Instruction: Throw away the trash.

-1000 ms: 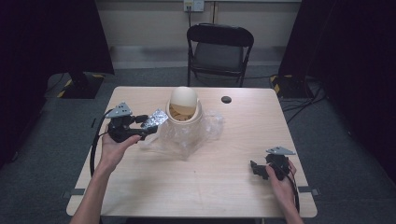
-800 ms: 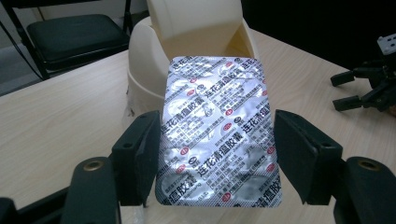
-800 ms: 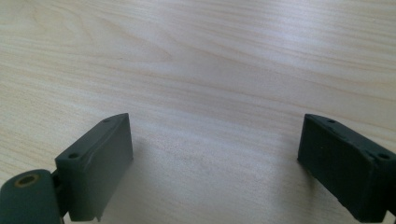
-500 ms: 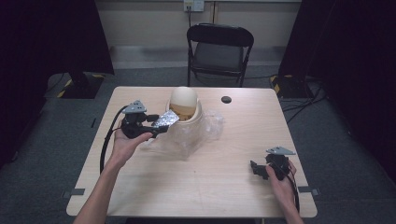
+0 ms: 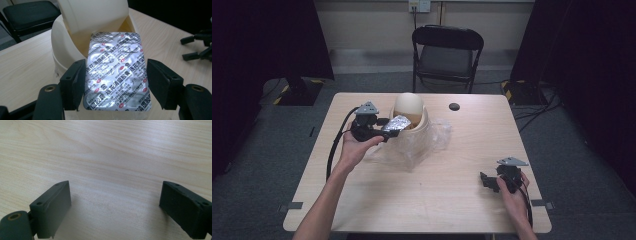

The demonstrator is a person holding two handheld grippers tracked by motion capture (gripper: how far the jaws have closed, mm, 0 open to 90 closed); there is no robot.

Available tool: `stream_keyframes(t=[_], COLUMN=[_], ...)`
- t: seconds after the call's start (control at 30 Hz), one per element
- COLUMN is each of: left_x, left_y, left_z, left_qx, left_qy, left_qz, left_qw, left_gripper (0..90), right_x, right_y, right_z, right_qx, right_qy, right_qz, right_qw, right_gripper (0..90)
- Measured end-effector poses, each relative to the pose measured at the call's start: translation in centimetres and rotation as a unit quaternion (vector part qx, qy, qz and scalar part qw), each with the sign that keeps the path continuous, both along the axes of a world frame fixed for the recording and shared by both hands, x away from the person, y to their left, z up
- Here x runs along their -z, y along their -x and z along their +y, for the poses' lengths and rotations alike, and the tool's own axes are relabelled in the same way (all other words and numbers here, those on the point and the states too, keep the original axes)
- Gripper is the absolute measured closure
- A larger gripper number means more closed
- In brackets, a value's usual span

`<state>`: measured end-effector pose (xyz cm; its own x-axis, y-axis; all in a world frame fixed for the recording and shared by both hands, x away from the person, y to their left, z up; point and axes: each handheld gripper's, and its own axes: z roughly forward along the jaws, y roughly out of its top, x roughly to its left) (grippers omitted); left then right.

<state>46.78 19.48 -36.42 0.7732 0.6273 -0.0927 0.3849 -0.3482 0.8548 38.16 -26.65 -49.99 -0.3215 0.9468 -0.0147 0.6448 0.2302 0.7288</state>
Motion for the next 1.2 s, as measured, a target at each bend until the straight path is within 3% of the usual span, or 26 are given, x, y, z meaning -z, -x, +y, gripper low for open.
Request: stream_keyframes(t=[0.3,0.83,1.2], left_x=[0.1,-0.4,0.0], left_y=[-0.3,-1.4,-2.4], left_z=[-0.4,-2.6,-3.3], left_qx=[0.000,0.002,-0.001], left_qy=[0.007,-0.013,-0.010], left_qz=[-0.002,-0.007,0.008], left_qw=[1.0000,0.9999,0.9999], left_gripper=[34.1,34.7,35.1], right_x=[0.0,0.0,0.0], right_y=[0.0,0.0,0.0], right_z=[0.0,0.0,0.0], right_qx=[0.000,0.000,0.000], right_qy=[0.000,0.000,0.001], right_qz=[0.000,0.000,0.000], right_qw=[1.0000,1.0000,1.0000], right_gripper=[9.4,9.4,9.4])
